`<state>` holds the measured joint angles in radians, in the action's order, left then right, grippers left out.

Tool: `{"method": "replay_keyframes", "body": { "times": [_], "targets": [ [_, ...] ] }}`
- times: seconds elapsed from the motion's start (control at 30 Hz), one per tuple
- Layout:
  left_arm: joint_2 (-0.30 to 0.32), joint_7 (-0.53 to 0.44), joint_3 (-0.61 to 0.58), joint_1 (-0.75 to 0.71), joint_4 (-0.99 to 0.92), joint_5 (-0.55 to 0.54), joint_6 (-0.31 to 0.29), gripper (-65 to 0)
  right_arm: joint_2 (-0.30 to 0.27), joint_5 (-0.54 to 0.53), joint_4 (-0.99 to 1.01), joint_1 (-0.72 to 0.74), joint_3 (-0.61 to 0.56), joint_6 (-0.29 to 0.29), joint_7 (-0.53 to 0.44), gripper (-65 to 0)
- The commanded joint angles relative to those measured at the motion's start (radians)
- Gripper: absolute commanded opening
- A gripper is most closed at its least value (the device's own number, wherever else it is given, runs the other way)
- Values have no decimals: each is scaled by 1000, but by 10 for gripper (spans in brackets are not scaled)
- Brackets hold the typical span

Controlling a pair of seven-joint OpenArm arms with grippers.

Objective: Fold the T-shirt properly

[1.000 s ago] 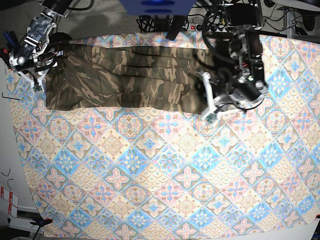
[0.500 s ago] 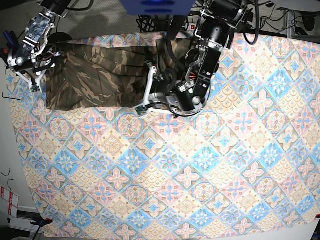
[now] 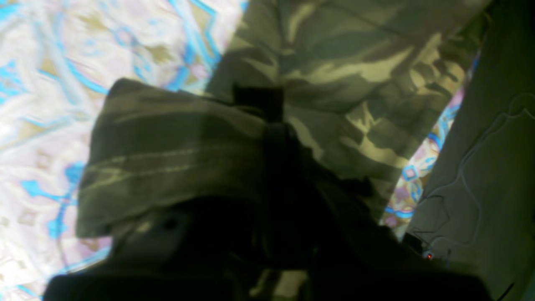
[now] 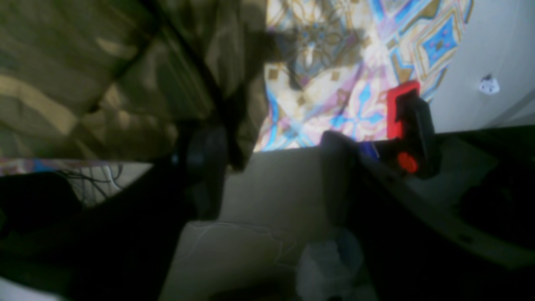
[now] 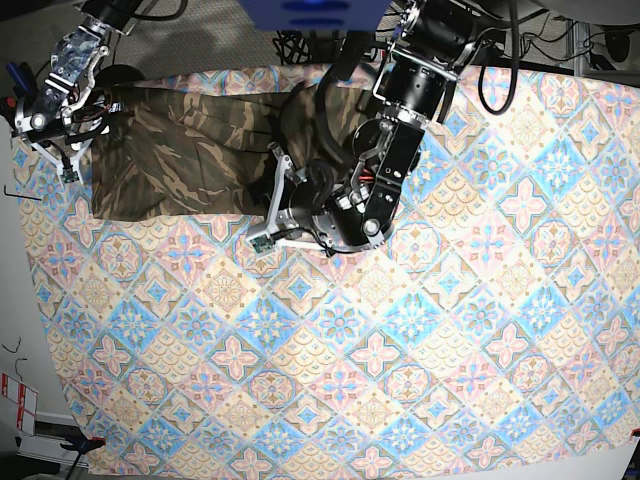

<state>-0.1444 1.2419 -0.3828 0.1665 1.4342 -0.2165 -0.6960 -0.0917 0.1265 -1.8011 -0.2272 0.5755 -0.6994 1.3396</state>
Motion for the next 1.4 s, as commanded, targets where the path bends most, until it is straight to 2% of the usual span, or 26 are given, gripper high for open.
{"method": "replay_keyframes", "body": {
  "times": [0.0,0.1,0.23,0.37,0.5,0.53,0.6,0.7,0.77,0.83,0.97,1.1,1.2,1.27,1.37],
  "targets": [
    [-13,-20,-6,28,12,-22,-2,-650,-15,8,-19,5,5,1,1,-294],
    [-13,-66,-8,37,-29,-24,-2,-650,-15,8,-19,5,4,1,1,-294],
    [-13,-143,-31,75,-175,-42,-2,-650,-15,8,-19,5,2,1,1,-294],
    [-13,-210,-64,115,-287,-133,-2,-650,-15,8,-19,5,2,1,1,-294],
    [-13,-253,-66,124,-296,-211,-2,-641,-15,8,-19,5,1,1,1,-294],
    [-13,-255,-66,124,-296,-222,-2,-615,-15,8,-19,5,1,1,1,-294],
    [-13,-256,-66,138,-296,-240,-2,-516,-15,8,-19,5,1,1,1,-294],
    [-13,-256,-64,150,-296,-272,-2,-273,-15,8,-19,5,4,1,1,-294],
    [-13,-256,-64,152,-293,-295,-2,-160,-15,8,-18,5,4,1,1,-294],
    [-13,-256,-64,153,-292,-320,-2,-109,-15,8,-18,5,4,1,1,-294],
    [-13,-258,-64,172,-247,-421,-2,-107,-15,8,-19,5,4,1,1,-294],
    [-7,-253,-68,164,-111,-495,-2,-107,-15,8,-27,7,4,1,-2,-294],
    [64,-251,-66,120,26,-522,-2,-107,-15,8,-27,7,5,1,-38,-294],
    [136,-241,-64,77,126,-538,-2,-111,-15,8,-27,7,5,1,-53,-294],
    [249,-184,-40,-3,242,-538,-2,-197,-15,8,-27,9,5,1,-55,-294]
  ]
}}
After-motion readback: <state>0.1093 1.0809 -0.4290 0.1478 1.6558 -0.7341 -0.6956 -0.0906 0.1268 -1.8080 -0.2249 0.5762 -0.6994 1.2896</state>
